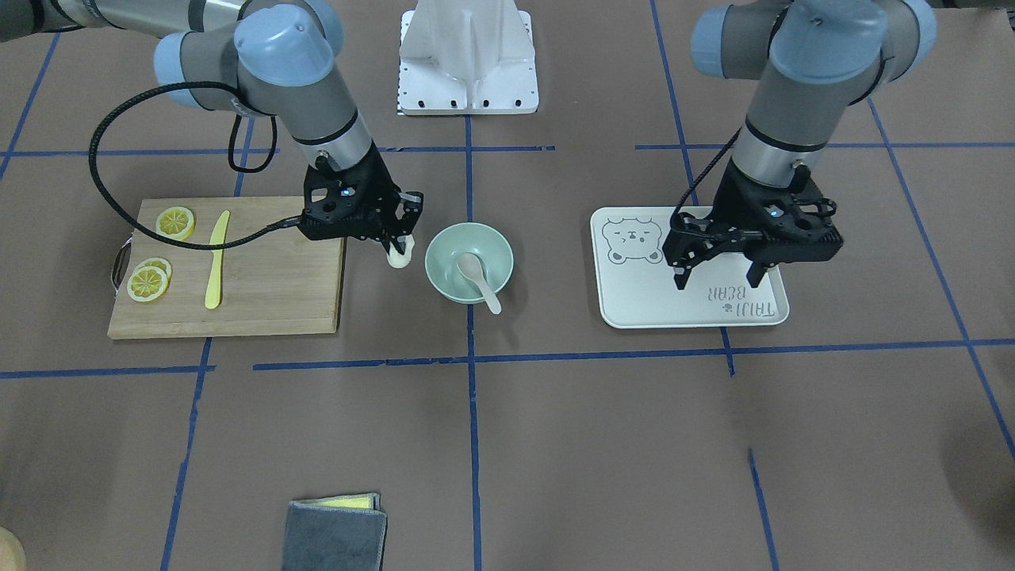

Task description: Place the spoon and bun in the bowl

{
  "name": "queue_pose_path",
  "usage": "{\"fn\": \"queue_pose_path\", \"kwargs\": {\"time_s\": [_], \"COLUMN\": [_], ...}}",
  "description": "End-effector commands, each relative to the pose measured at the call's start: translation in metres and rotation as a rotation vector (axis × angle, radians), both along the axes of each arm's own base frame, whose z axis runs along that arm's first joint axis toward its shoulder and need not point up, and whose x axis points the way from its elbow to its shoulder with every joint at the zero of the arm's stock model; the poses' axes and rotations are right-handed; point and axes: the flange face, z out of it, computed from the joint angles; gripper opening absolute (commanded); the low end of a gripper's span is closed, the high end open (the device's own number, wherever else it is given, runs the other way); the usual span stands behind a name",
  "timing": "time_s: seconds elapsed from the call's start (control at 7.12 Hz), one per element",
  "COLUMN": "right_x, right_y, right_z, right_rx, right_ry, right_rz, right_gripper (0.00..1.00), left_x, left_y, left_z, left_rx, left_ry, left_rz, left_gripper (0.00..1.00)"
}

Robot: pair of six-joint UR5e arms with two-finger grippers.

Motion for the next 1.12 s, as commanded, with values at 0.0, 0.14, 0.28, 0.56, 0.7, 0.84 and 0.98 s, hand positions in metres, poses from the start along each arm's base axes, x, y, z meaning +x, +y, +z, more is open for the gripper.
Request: {"fn": "queue_pose_path", "kwargs": {"time_s": [0.0, 0.14, 0.28, 0.56, 0.7, 0.84, 0.98], "right_x": [-0.052, -0.067, -0.074, -0.074, -0.074, -0.073, -0.073], "right_y": [0.000, 0.004, 0.007, 0.007, 0.007, 0.007, 0.007], "right_z": [-0.033, -0.034, -0.034, -0.037, -0.037, -0.039, -0.039], "right_rx": [-0.010, 0.005, 0.004, 0.003, 0.006, 0.007, 0.007], "right_ry": [-0.002, 0.017, 0.022, 0.019, 0.016, 0.012, 0.012], "right_rz": [-0.010, 0.007, 0.001, 0.000, -0.001, 0.000, 0.000], "right_gripper": [0.00, 0.00, 0.00, 0.84, 0.99, 1.00, 1.00], "left_x": [-0.080, -0.112, -0.140, -0.166, -0.178, -0.200, -0.228], "left_y": [-0.014, -0.017, -0.021, -0.027, -0.030, -0.029, -0.032], "left_z": [0.047, 0.066, 0.078, 0.092, 0.096, 0.113, 0.129], "left_rx": [0.092, 0.108, 0.137, 0.156, 0.169, 0.179, 0.181], "left_ry": [-0.119, -0.147, -0.180, -0.219, -0.237, -0.269, -0.293], "left_rz": [0.047, 0.073, 0.096, 0.111, 0.120, 0.141, 0.156], "left_gripper": [1.00, 1.00, 1.00, 1.00, 1.00, 1.00, 1.00]}}
